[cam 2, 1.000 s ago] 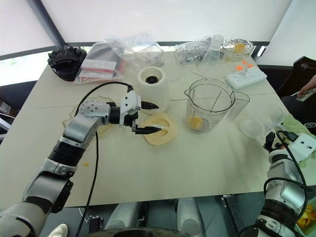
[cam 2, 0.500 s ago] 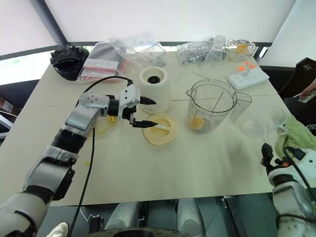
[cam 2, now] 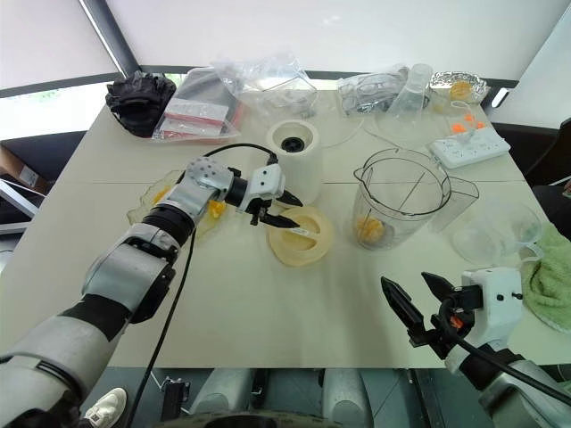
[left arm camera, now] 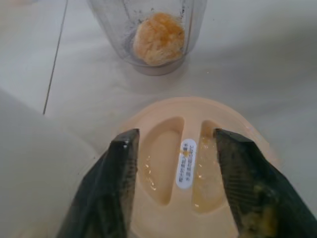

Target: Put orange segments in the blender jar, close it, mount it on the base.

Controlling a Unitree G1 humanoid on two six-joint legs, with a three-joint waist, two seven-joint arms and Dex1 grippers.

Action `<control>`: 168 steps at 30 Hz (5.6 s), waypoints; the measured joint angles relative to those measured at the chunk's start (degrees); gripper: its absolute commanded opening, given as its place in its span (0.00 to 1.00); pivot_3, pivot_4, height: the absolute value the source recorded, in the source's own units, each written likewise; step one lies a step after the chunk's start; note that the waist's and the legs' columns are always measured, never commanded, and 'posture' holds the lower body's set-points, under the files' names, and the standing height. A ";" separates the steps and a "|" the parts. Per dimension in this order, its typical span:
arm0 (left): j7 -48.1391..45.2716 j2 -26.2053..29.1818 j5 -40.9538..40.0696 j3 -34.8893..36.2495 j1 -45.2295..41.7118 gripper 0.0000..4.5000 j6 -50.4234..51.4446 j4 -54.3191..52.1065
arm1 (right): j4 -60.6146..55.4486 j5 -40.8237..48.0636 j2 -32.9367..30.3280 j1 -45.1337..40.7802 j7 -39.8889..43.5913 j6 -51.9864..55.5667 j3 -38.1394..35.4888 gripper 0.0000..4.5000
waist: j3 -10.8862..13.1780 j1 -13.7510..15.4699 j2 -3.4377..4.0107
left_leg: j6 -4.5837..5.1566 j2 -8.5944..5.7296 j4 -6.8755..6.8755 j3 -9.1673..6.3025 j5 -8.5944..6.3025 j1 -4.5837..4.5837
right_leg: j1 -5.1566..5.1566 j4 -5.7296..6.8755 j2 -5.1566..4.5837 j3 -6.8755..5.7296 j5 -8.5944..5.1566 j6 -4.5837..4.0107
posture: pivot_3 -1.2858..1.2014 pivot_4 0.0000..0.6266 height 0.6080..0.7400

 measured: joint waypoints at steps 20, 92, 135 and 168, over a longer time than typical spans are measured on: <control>6.46 -3.80 11.87 -1.43 -1.46 0.60 -4.75 8.95 | 0.04 5.45 -19.40 1.84 -8.47 -13.21 4.76 0.91 | 0.11 -0.15 -0.34 | -0.02 0.14 0.97 0.11 0.03 -0.16 | 0.13 0.13 0.07 0.14 0.43 -0.02 | 0.52 0.24 1.00; -6.97 3.75 -9.12 12.67 1.95 0.06 28.21 -28.17 | 42.44 -37.42 -2.19 -39.81 -5.47 -8.35 18.67 0.91 | 0.09 -1.83 -0.31 | -0.01 0.17 1.54 0.12 0.03 -0.25 | 0.19 0.31 0.25 0.22 0.66 0.03 | 0.52 0.24 1.00; -6.04 10.15 -14.14 11.76 -3.41 0.06 30.36 -30.33 | 54.41 -47.11 6.31 -53.91 4.01 -13.17 18.63 0.21 | 0.12 -3.04 -0.26 | -0.02 0.08 1.49 0.12 0.03 -0.31 | -0.34 0.95 0.26 0.39 0.67 0.04 | 0.52 0.24 1.00; -17.13 4.72 -16.29 1.81 -8.92 0.06 26.14 -25.47 | 31.31 -51.32 18.01 -46.47 0.53 -2.51 33.04 0.21 | 0.15 -3.35 -0.23 | -0.02 0.11 1.41 0.11 0.03 -0.34 | -0.46 0.99 0.30 0.44 0.65 0.04 | 0.52 0.24 1.00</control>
